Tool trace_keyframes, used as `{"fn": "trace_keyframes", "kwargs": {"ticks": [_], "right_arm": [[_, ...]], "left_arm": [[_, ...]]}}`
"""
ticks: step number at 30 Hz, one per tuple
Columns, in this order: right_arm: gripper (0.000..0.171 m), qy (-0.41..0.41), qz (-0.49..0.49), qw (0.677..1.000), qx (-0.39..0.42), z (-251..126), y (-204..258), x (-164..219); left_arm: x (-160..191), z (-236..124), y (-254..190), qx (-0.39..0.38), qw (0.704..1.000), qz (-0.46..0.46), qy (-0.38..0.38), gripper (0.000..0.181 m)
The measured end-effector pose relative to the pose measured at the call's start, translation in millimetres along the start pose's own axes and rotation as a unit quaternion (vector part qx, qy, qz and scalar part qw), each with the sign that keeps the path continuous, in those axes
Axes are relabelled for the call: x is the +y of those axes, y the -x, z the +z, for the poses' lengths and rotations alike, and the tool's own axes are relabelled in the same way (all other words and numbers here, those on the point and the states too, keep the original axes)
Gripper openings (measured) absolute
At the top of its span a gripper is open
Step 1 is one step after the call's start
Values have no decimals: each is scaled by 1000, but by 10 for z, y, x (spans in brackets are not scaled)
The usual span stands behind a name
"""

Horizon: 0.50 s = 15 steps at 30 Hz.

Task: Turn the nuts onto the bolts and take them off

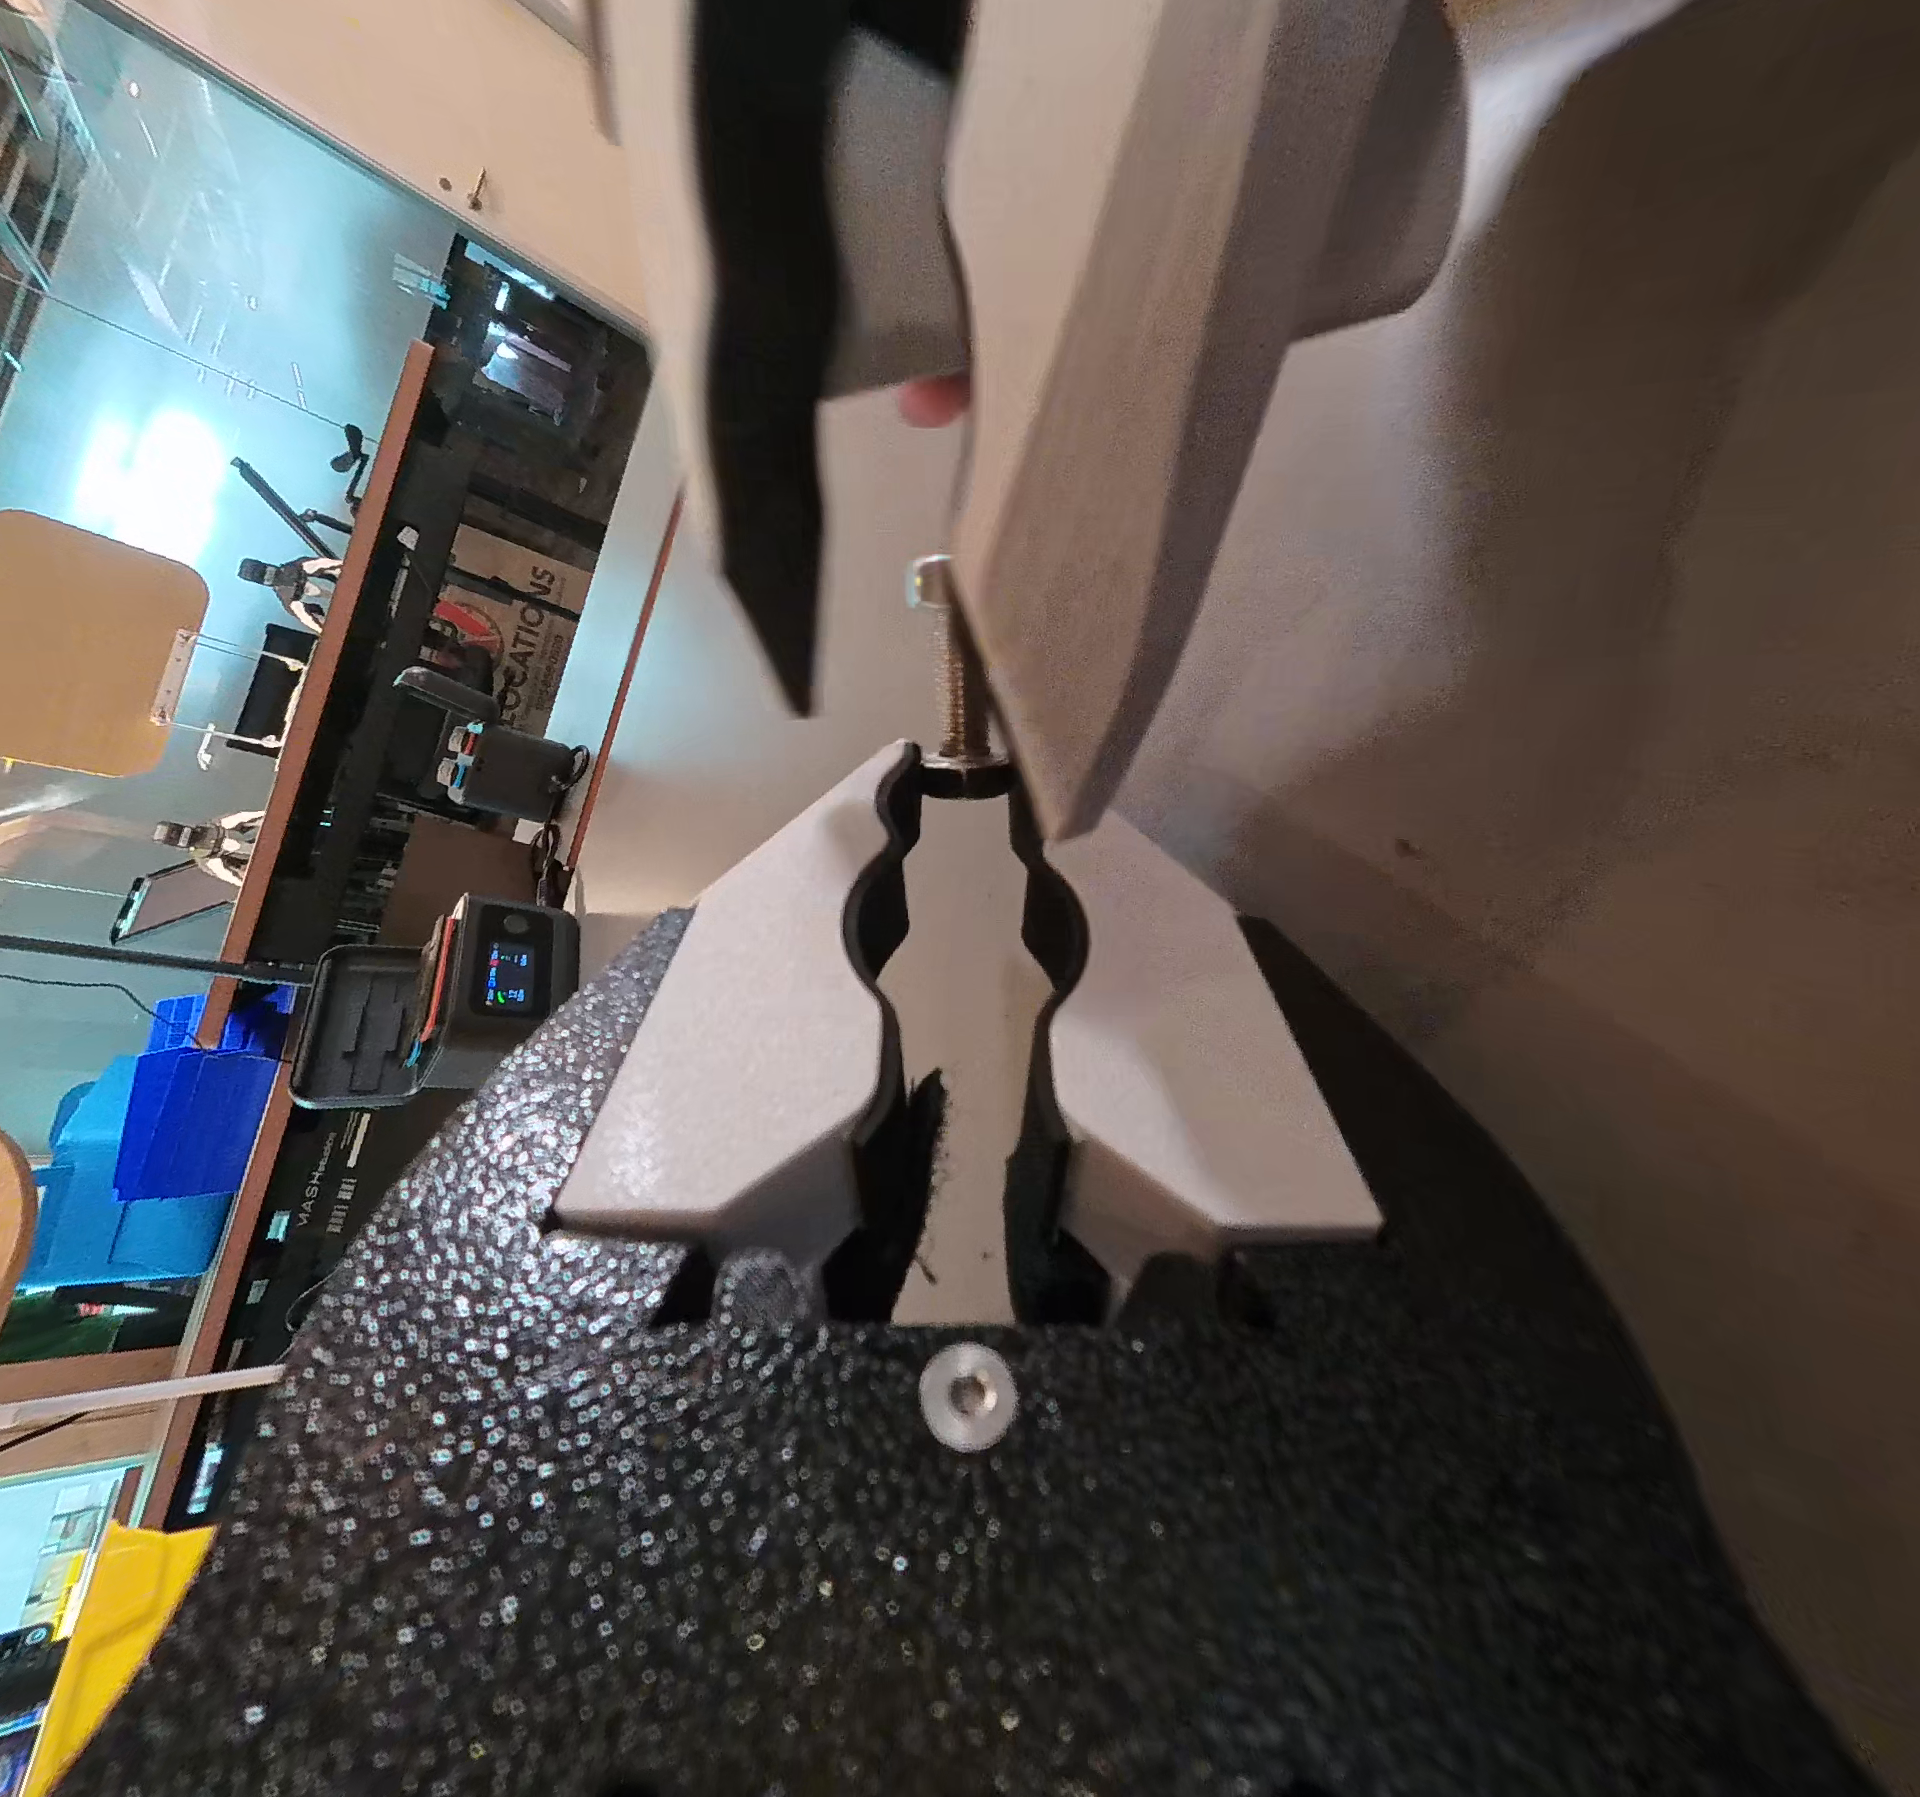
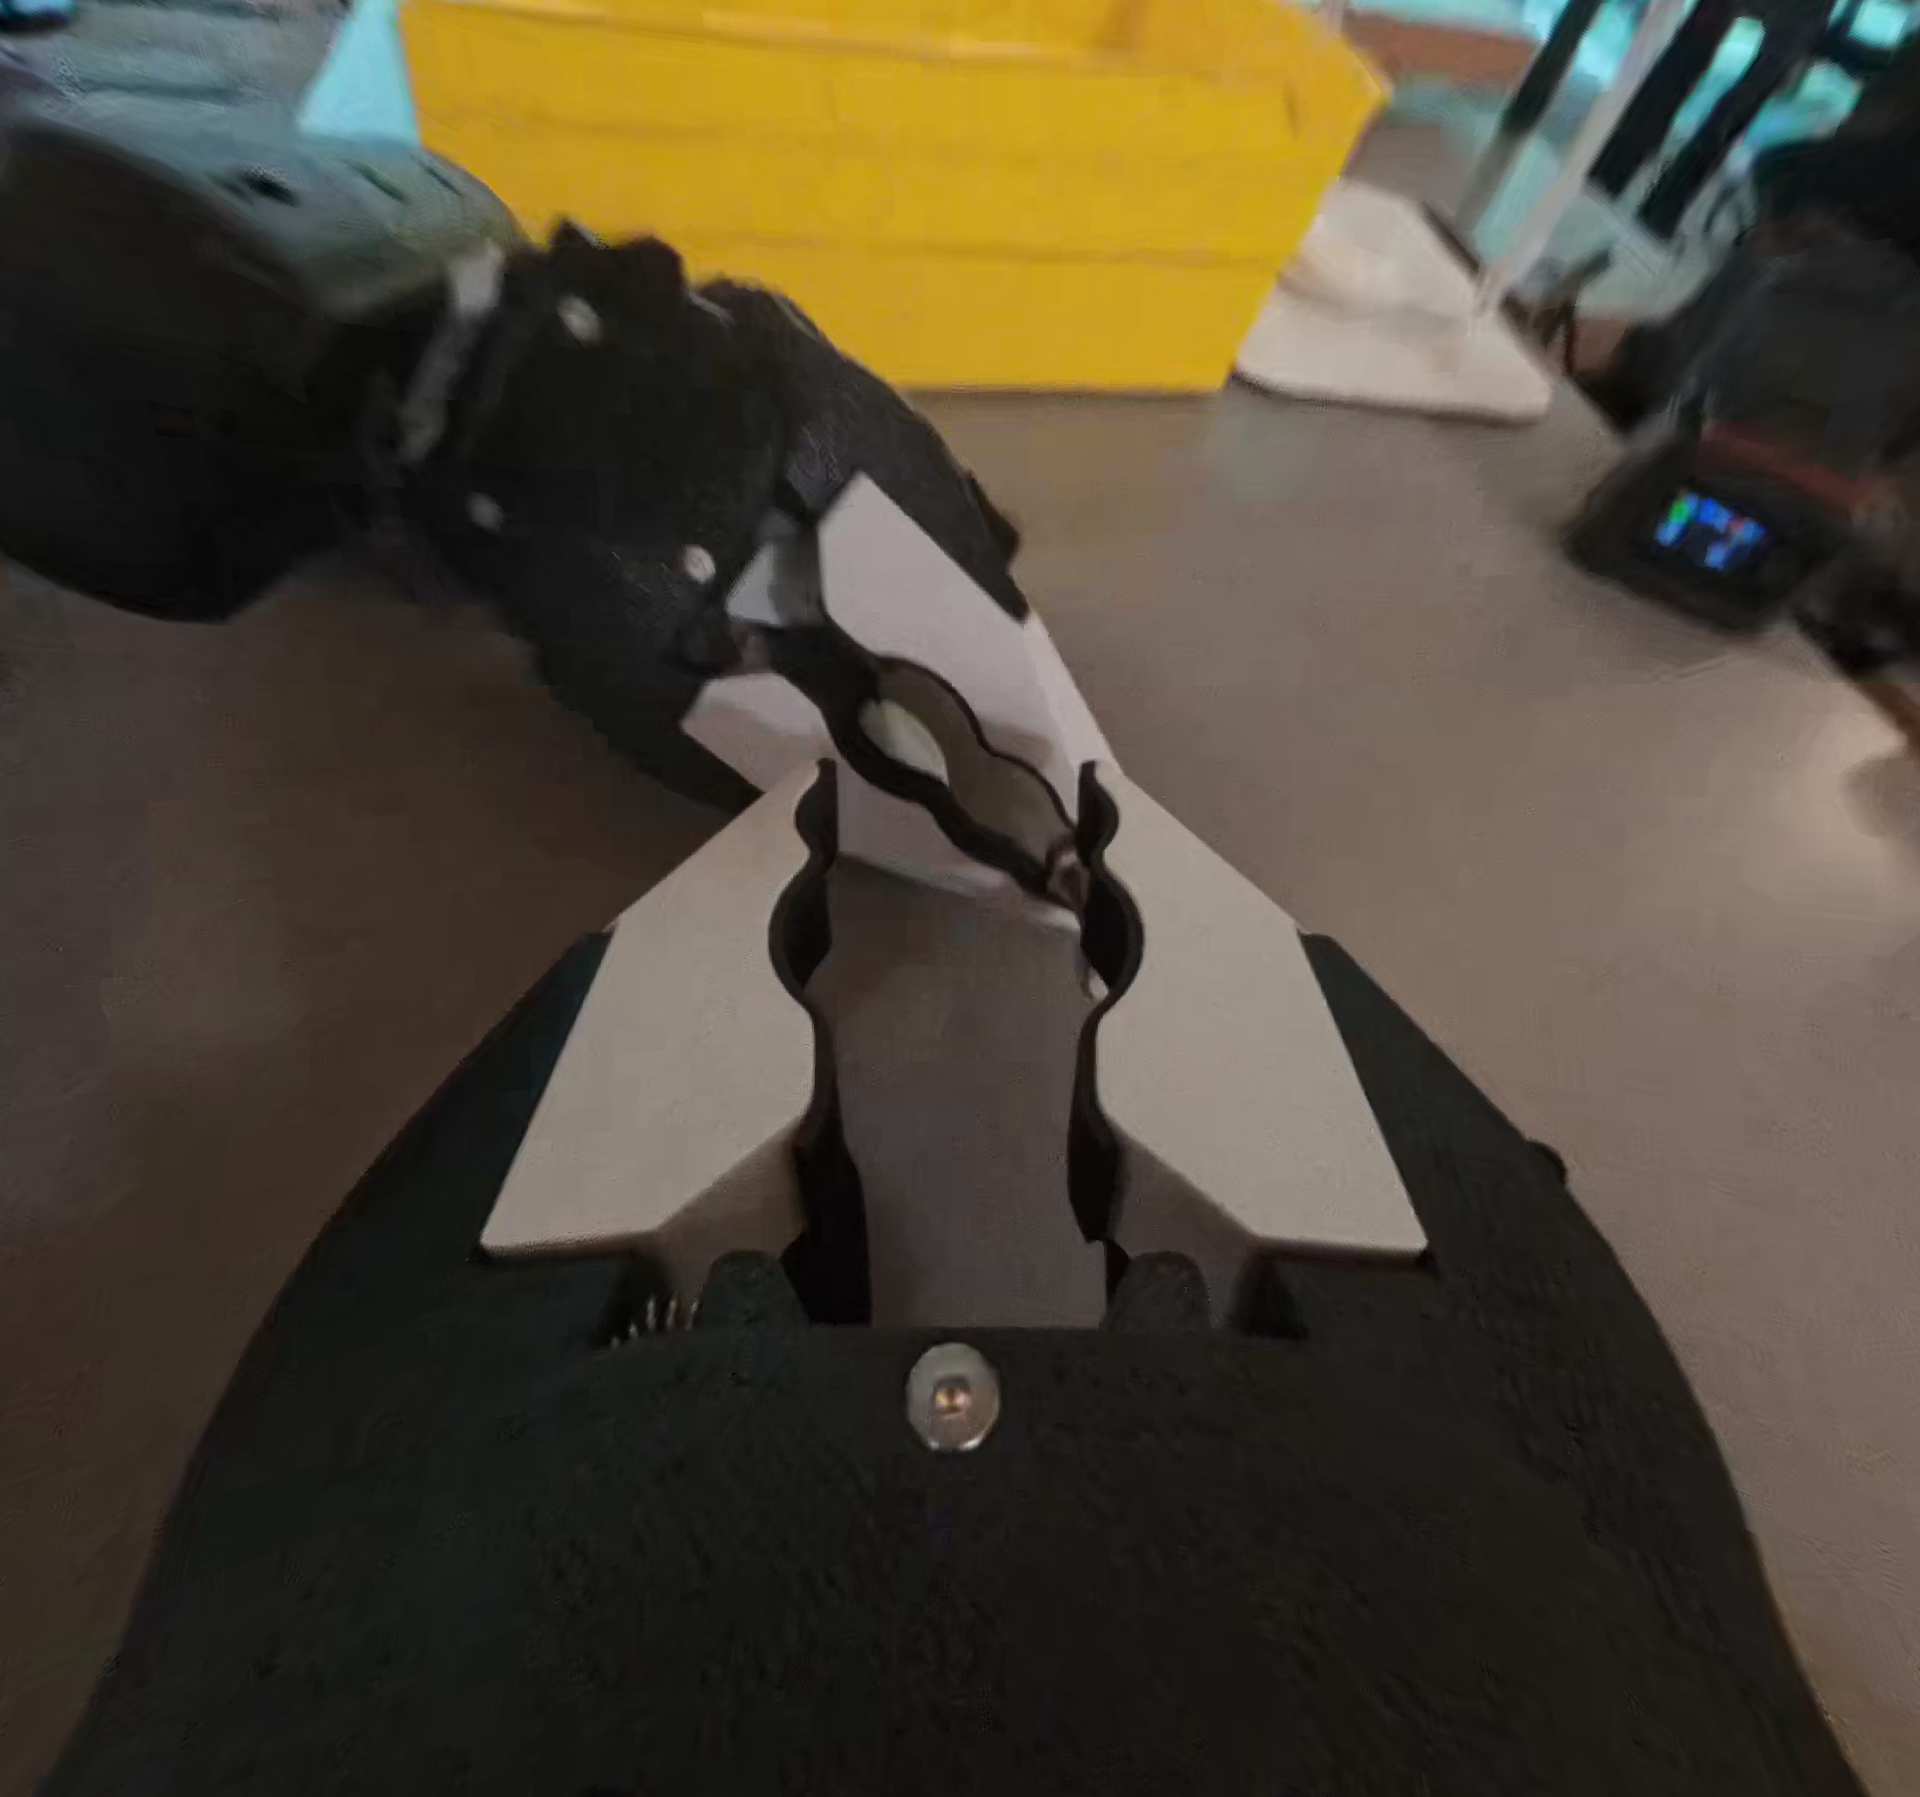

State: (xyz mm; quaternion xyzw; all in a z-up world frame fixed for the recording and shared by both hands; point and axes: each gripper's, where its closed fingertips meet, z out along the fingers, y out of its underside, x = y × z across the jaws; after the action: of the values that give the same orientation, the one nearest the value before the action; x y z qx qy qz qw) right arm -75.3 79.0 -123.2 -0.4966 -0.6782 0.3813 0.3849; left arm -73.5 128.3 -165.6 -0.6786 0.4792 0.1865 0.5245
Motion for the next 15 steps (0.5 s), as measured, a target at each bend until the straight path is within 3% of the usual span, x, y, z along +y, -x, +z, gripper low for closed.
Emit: {"fn": "trace_keyframes", "kwargs": {"ticks": [2, 7, 9, 11, 15], "right_arm": [[45, -23, -19, 999, 16, -42, -19, -99], [50, 102, 82, 991, 41, -123, -266, 468], [50, 117, 105, 987, 26, -104, -235, 535], [54, 78, 76, 994, 14, -42, -159, 364], [44, -26, 3, 1000, 1, -72, -11, -82]], "left_arm": [[-1, 0, 3, -1, 1000, 0, -1, 15], [1, 1, 8, 1, 1000, -4, -1, 15], [1, 3, 8, 1, 1000, -3, -1, 15], [2, 3, 10, -1, 1000, 1, 1, 15], [2, 4, 10, 0, 1000, -1, 0, 15]]}}
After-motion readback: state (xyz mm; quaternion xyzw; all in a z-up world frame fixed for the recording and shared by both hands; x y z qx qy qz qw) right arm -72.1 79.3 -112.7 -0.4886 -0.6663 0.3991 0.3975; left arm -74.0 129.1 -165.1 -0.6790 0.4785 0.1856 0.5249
